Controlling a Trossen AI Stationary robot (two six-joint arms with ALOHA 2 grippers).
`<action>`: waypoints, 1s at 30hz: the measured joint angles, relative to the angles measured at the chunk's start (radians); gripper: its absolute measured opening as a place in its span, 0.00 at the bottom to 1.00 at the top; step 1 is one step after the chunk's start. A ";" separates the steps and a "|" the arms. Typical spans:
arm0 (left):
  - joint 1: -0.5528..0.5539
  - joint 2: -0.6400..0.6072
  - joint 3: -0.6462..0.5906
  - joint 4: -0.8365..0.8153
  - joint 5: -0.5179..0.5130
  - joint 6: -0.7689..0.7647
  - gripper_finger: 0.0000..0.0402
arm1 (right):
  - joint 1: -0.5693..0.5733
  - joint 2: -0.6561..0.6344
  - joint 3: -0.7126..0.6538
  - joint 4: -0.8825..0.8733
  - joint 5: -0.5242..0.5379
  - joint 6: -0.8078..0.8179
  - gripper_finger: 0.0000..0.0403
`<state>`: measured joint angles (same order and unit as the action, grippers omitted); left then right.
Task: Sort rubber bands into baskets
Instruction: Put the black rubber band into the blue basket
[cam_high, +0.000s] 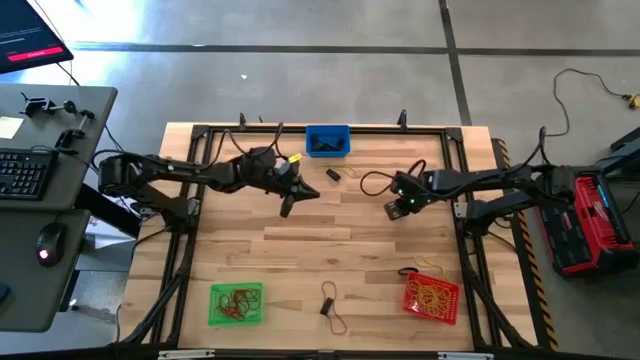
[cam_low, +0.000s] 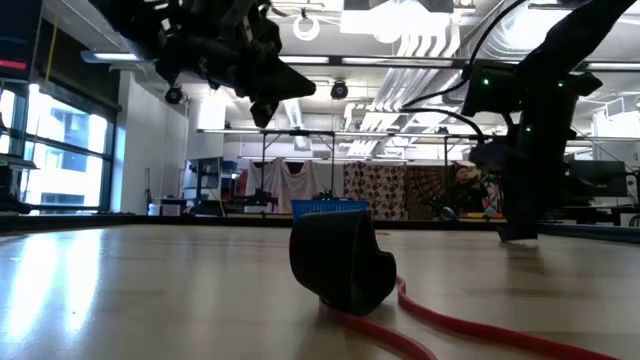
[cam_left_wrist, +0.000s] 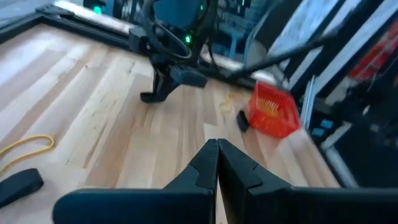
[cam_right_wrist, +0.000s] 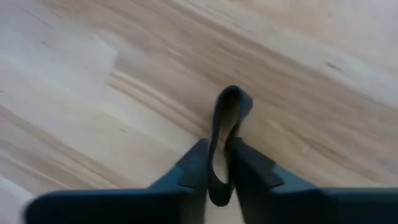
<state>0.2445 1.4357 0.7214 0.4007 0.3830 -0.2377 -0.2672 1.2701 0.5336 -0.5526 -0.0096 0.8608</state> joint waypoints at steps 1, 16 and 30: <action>0.003 0.000 -0.028 0.058 0.000 -0.027 0.00 | 0.000 0.000 0.008 -0.001 0.002 -0.006 0.07; -0.006 0.000 -0.236 0.414 -0.125 -0.179 0.00 | -0.018 0.021 0.342 0.062 0.030 -0.177 0.01; 0.044 -0.107 -0.236 0.401 -0.127 -0.117 0.00 | -0.182 0.454 0.878 -0.027 -0.037 -0.400 0.00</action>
<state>0.2881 1.3289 0.4850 0.8016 0.2557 -0.3551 -0.4495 1.7237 1.4113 -0.5798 -0.0465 0.4610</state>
